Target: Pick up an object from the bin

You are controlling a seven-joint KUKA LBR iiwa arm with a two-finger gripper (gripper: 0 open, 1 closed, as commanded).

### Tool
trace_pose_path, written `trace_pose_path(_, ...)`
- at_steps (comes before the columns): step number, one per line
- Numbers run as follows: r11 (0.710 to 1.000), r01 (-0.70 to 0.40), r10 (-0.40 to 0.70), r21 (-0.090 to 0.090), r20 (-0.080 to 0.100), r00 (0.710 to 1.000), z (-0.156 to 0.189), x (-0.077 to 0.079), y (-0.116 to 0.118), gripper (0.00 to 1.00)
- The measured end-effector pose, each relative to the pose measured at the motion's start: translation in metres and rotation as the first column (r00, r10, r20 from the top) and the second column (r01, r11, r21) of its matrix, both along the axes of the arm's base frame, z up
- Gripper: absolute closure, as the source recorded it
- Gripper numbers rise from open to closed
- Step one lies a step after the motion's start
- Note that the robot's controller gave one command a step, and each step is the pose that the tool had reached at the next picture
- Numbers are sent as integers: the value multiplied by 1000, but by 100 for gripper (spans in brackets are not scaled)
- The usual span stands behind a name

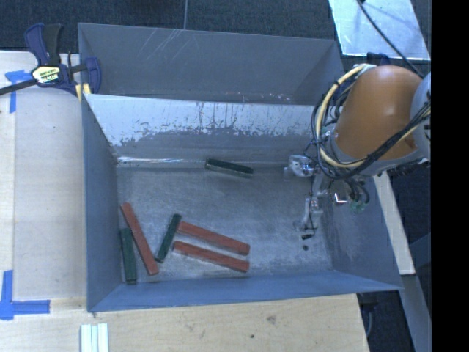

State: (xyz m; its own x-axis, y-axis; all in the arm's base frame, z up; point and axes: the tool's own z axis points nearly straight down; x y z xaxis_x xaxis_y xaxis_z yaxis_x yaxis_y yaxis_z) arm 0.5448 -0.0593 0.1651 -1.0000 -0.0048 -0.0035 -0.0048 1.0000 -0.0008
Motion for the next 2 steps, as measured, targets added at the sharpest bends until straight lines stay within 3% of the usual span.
trace_pose_path(1, 989, -150, 150, 2, -5, 989, -38, -30, 51, 0)
trace_pose_path(2, 992, -124, 124, 2, -8, 992, -97, -43, 99, 0)
